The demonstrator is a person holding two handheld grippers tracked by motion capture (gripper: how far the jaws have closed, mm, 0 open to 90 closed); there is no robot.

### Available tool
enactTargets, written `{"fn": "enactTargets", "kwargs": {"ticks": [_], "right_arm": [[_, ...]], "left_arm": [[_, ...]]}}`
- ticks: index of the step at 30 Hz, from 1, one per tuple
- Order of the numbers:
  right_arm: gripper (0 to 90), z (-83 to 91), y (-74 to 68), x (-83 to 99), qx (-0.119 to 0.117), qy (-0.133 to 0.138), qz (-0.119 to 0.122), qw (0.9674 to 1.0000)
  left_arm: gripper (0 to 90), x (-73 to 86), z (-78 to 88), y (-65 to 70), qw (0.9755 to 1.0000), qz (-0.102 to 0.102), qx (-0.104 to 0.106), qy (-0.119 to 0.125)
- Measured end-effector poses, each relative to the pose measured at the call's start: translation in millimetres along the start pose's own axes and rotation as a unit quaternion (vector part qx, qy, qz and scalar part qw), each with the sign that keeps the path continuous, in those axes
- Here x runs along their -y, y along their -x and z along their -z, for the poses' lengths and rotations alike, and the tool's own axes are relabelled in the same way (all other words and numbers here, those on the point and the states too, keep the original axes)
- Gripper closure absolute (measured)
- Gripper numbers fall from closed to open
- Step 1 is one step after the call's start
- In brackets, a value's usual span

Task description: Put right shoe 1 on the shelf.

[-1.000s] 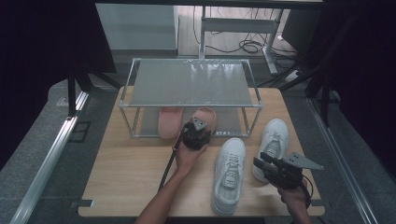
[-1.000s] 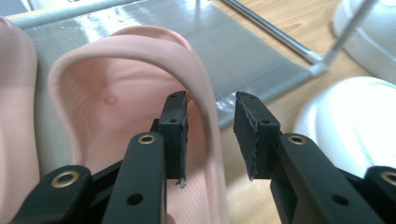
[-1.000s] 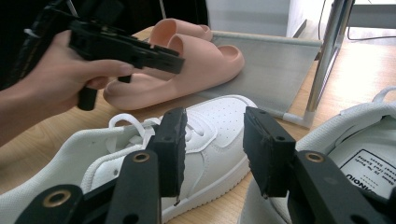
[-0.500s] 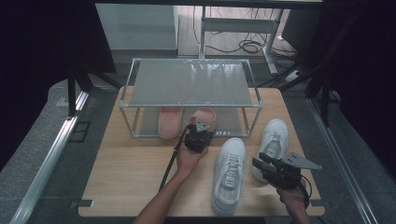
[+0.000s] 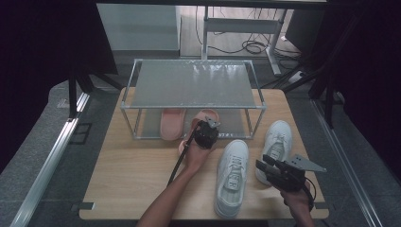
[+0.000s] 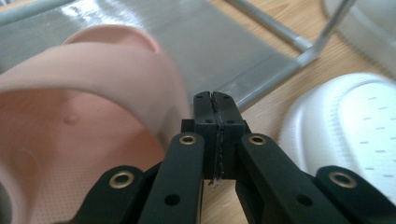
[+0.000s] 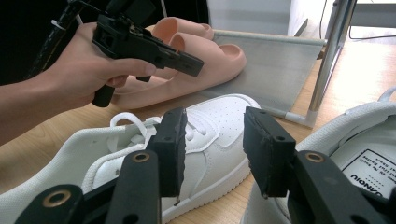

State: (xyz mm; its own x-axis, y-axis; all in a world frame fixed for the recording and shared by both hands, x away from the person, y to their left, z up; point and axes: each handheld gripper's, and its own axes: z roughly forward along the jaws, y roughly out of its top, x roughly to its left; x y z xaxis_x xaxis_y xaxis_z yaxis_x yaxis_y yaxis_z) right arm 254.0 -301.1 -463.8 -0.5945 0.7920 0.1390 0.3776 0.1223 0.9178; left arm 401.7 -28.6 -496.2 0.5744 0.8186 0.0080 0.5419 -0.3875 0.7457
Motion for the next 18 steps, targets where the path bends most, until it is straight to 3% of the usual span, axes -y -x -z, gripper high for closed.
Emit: {"fn": "enactTargets", "kwargs": {"ticks": [7,12,18], "right_arm": [[58.6,0.5,-0.3,-0.2,0.000,0.000,-0.001,1.0000],[58.6,0.4,-0.1,0.0,0.000,0.000,-0.001,1.0000],[58.6,0.5,0.4,0.2,0.001,0.001,-0.002,1.0000]], "left_arm": [[90.0,-0.9,-6.2,-2.4,0.9997,-0.012,-0.018,-0.010],[90.0,-5.5,-14.5,-9.3,0.9994,-0.004,-0.029,-0.016],[88.6,-7.7,-18.1,-10.9,0.9995,0.002,-0.027,-0.017]]}}
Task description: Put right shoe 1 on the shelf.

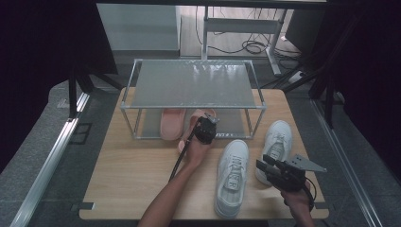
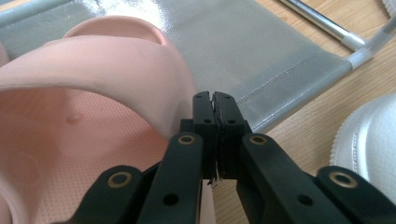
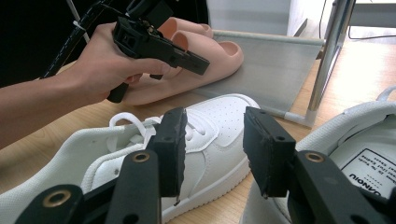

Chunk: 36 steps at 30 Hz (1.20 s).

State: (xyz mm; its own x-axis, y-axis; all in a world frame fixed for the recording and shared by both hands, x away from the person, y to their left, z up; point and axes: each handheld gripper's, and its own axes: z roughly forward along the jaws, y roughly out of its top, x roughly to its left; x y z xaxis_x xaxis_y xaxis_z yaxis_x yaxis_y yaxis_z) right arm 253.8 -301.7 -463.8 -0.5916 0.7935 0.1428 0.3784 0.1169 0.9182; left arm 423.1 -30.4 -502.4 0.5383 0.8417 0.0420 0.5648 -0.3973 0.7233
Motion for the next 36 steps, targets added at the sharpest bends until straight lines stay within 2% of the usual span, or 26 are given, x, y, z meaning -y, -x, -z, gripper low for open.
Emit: {"fn": "enactTargets", "kwargs": {"ticks": [5,10,11,12,13,15,16,17,18,19,22,25,27,29,36], "right_arm": [[58.6,0.7,0.0,-0.2,0.000,0.001,0.000,1.0000],[58.6,0.5,-0.2,-0.1,0.001,0.001,0.001,1.0000],[58.6,0.5,-0.2,-0.1,0.001,0.001,0.001,1.0000],[58.6,0.5,-0.6,-0.3,0.001,0.000,0.002,1.0000],[58.6,0.5,-0.6,-0.3,0.001,0.000,0.002,1.0000],[58.6,0.5,-1.1,-0.4,0.000,0.000,0.003,1.0000],[58.6,0.6,-1.4,-0.6,0.000,-0.001,0.003,1.0000],[58.6,0.6,-1.4,-0.6,0.000,-0.001,0.003,1.0000],[58.6,0.2,-1.7,-0.5,0.000,-0.001,0.003,1.0000],[58.6,0.2,-1.7,-0.5,0.000,-0.001,0.003,1.0000],[58.6,-0.1,-2.2,-0.5,0.000,-0.001,0.003,1.0000],[58.6,-0.3,-2.4,-0.6,0.000,-0.001,0.003,1.0000],[58.6,-0.5,-2.4,-0.5,0.001,-0.002,0.003,1.0000],[58.6,-1.0,-2.8,-0.3,0.000,-0.003,0.004,1.0000],[58.6,-2.4,-3.5,0.3,0.000,-0.005,0.004,1.0000]], "left_arm": [[87.6,-0.2,7.2,0.6,0.9999,-0.003,0.004,0.010],[87.4,4.2,33.9,0.8,0.9990,-0.005,0.028,0.035],[87.3,4.2,33.9,0.8,0.9990,-0.005,0.028,0.035],[87.3,8.6,45.0,-1.4,0.9984,-0.006,0.037,0.043],[87.3,8.6,45.0,-1.4,0.9984,-0.006,0.037,0.043],[87.3,14.6,56.6,-4.3,0.9977,-0.005,0.044,0.051],[87.2,21.4,68.8,-7.9,0.9972,-0.007,0.048,0.057],[87.2,21.4,68.8,-7.9,0.9972,-0.007,0.048,0.057],[87.1,29.0,80.2,-12.4,0.9968,-0.009,0.052,0.060],[87.1,29.0,80.2,-12.4,0.9968,-0.009,0.052,0.060],[87.0,43.8,95.2,-20.1,0.9961,-0.006,0.059,0.065],[87.2,66.6,109.4,-31.5,0.9961,-0.001,0.063,0.062],[87.6,72.3,112.0,-34.0,0.9960,0.003,0.064,0.061],[87.8,88.5,116.7,-42.0,0.9954,0.013,0.076,0.057],[88.9,115.0,115.0,-53.8,0.9963,0.030,0.071,0.038]]}}
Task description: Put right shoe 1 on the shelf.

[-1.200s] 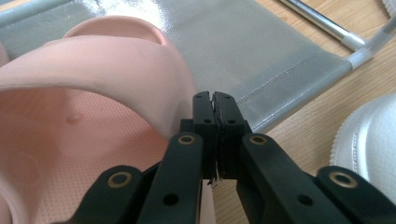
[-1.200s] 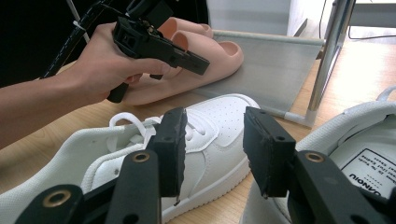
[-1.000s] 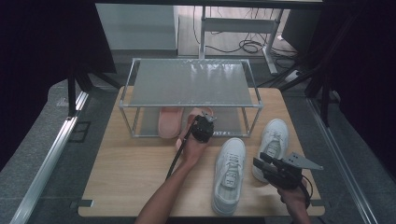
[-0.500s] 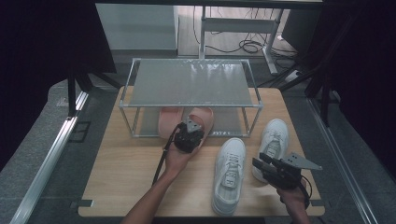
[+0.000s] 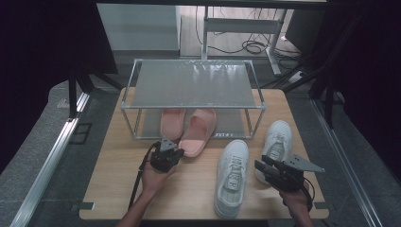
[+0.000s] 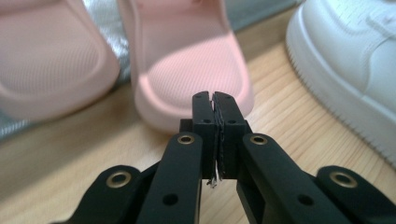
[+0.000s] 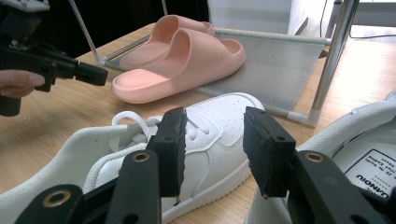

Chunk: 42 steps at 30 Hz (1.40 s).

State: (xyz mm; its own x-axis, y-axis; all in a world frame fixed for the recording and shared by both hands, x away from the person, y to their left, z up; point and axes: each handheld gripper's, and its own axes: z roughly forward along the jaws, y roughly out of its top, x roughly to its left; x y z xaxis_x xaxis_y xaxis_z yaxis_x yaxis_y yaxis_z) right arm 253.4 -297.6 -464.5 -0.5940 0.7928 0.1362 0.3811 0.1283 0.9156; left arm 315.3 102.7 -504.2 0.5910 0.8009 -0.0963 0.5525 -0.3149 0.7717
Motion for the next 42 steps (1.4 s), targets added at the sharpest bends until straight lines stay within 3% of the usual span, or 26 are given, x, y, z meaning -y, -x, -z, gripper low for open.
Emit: {"fn": "enactTargets", "kwargs": {"ticks": [6,11,24,32,38,42], "right_arm": [[58.6,-0.2,0.4,0.3,0.000,0.000,0.000,1.0000],[58.6,-0.5,-0.1,0.3,0.000,-0.001,0.000,1.0000],[58.6,-0.8,0.2,0.7,0.000,-0.001,0.000,1.0000],[58.6,0.6,1.2,0.3,0.001,0.001,-0.001,1.0000],[58.6,2.1,1.8,-0.4,0.002,0.003,-0.002,1.0000],[58.6,2.2,1.8,-0.4,0.002,0.003,-0.002,1.0000]], "left_arm": [[88.8,11.7,-4.2,-0.7,0.9999,0.001,-0.002,-0.012],[88.7,12.0,-7.6,0.7,0.9999,-0.002,0.000,-0.015],[88.7,-3.6,-28.8,11.4,0.9995,-0.017,0.004,-0.027],[88.7,-14.7,-44.5,18.3,0.9996,-0.015,-0.006,-0.025],[89.0,-17.5,-48.0,16.8,0.9994,-0.015,-0.015,-0.027],[89.0,-19.4,-51.2,10.4,0.9996,-0.002,-0.016,-0.025]]}}
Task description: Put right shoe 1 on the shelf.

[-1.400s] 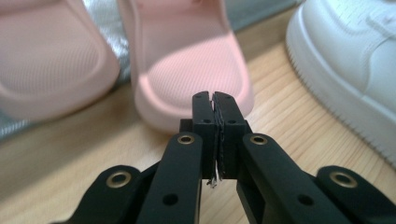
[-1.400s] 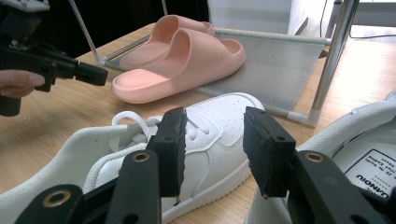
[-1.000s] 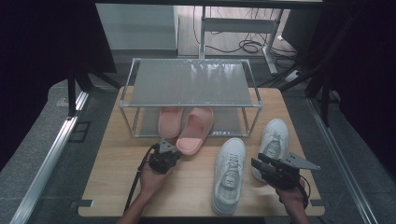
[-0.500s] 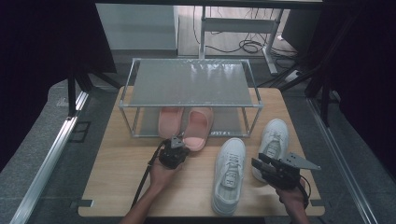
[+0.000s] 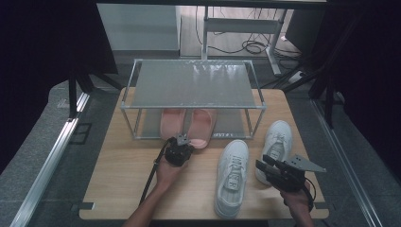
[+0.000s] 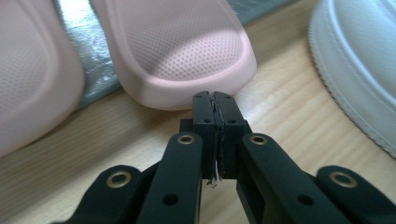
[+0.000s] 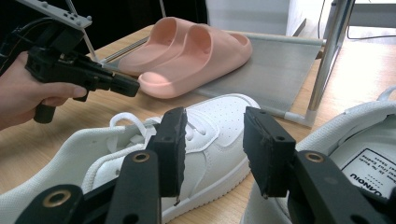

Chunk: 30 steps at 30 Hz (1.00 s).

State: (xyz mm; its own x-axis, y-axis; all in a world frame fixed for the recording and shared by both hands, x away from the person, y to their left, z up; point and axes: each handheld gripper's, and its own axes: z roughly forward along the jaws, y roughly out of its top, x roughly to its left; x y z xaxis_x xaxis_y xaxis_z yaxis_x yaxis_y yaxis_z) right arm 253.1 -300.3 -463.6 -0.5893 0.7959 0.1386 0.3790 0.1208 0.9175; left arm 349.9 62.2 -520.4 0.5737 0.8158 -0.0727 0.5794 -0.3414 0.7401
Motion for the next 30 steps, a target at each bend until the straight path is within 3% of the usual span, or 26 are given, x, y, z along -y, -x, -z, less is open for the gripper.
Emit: {"fn": "enactTargets", "kwargs": {"ticks": [8,24,30], "right_arm": [[58.6,-0.4,-0.1,0.1,0.000,0.000,0.000,1.0000],[58.6,1.0,0.7,-0.3,0.001,0.002,-0.001,1.0000],[58.6,0.7,0.9,0.1,0.001,0.001,-0.001,1.0000]], "left_arm": [[88.9,-6.5,-7.9,-6.7,0.9999,0.015,-0.007,0.000],[88.8,-22.5,-25.1,-8.5,0.9997,0.016,-0.015,-0.010],[88.5,-23.6,-28.4,-9.9,0.9995,0.029,-0.015,-0.004]]}}
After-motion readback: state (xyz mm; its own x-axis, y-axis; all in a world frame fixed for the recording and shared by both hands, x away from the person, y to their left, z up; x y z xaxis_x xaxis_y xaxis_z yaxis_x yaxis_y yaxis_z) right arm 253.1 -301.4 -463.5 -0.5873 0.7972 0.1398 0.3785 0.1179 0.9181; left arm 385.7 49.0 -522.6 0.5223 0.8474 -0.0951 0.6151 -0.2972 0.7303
